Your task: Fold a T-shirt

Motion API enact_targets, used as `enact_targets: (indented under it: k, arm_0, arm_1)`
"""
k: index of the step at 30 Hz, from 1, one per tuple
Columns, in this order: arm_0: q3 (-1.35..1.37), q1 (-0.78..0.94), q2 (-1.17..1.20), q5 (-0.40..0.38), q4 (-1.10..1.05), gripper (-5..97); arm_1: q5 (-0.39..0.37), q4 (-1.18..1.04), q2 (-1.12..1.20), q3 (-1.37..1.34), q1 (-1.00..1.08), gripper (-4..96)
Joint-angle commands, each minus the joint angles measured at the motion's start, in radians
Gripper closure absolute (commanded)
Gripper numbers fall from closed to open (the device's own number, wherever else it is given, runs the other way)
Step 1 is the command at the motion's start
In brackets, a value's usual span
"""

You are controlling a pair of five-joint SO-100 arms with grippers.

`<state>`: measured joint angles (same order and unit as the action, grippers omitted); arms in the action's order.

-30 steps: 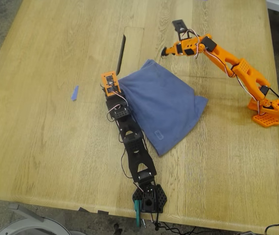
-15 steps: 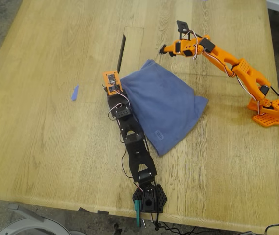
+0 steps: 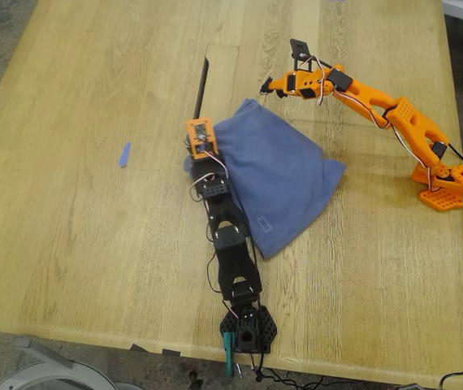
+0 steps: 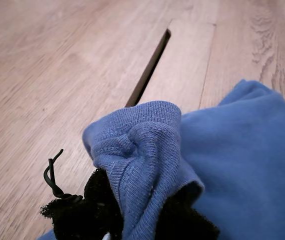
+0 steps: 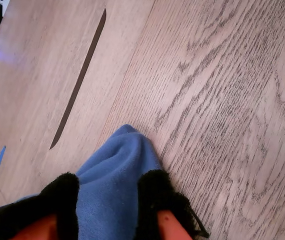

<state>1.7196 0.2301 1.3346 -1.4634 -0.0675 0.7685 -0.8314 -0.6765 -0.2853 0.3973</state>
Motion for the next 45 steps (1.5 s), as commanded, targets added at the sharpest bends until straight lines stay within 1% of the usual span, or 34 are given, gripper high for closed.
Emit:
enact_targets:
  k: [1,7,13,20,32,40,45]
  arm_0:
    - [0.041,-0.075,0.235,0.012,0.031,92]
    - [0.156,-0.149,0.4,0.015,0.114,92]
    - [0.249,-0.213,0.612,0.015,0.252,92]
    - [0.299,-0.255,0.759,0.015,0.36,92]
    - [0.337,-0.325,0.904,0.015,0.477,92]
    - [0.371,-0.359,0.936,0.014,0.483,92]
    - [0.387,-0.408,0.965,0.014,0.509,92]
  arm_1:
    - [-0.006,0.017,-0.031,0.008,-0.009,70.4]
    - [-0.011,0.023,-0.018,0.008,-0.037,70.6]
    - [-0.017,0.028,-0.011,0.008,-0.057,70.9]
    - [-0.023,0.046,-0.006,-0.012,-0.077,71.7]
    - [-0.023,0.098,-0.006,-0.055,-0.091,71.8]
    - [-0.015,0.132,-0.006,-0.051,-0.094,69.4]
    - [0.006,0.126,-0.006,-0.04,-0.098,67.2]
